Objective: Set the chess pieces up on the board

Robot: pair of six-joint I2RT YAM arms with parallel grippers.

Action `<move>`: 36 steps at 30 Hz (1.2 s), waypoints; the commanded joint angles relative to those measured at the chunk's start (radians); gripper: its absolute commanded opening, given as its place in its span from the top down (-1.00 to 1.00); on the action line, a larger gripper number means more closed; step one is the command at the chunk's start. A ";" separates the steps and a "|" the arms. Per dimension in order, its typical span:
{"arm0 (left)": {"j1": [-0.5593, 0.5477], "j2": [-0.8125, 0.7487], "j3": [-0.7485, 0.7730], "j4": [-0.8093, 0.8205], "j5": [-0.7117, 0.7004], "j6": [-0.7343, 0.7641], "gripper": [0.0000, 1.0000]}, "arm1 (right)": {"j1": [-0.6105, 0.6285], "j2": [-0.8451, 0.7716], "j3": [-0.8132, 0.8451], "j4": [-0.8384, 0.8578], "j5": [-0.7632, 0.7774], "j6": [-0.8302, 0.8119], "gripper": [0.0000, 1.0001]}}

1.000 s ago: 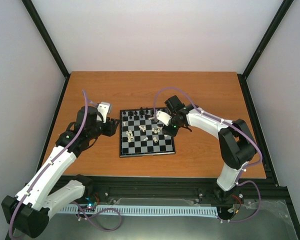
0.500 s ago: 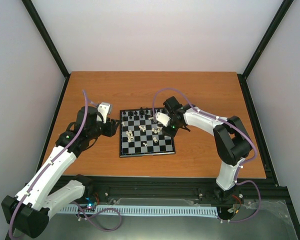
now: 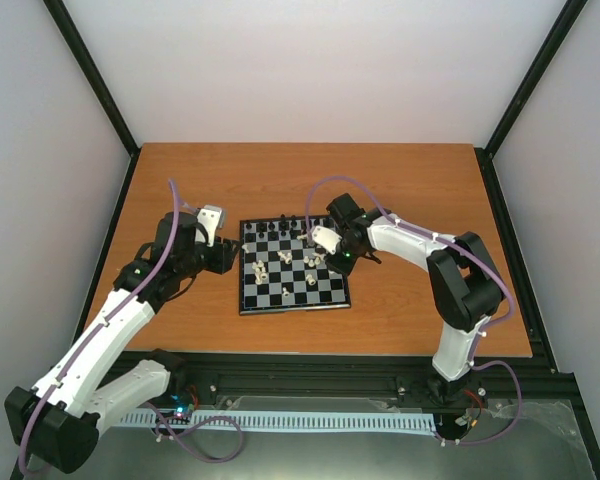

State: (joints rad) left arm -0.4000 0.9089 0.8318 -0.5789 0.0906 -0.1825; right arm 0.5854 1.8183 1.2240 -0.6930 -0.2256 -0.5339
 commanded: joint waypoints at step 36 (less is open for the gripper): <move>-0.006 0.038 0.044 -0.019 0.018 0.014 -0.09 | 0.060 -0.195 -0.225 -0.011 -0.057 -0.073 0.89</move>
State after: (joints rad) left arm -0.4000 0.9443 0.8318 -0.5903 0.1013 -0.1825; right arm 0.6338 1.6039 1.0012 -0.7307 -0.3092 -0.6033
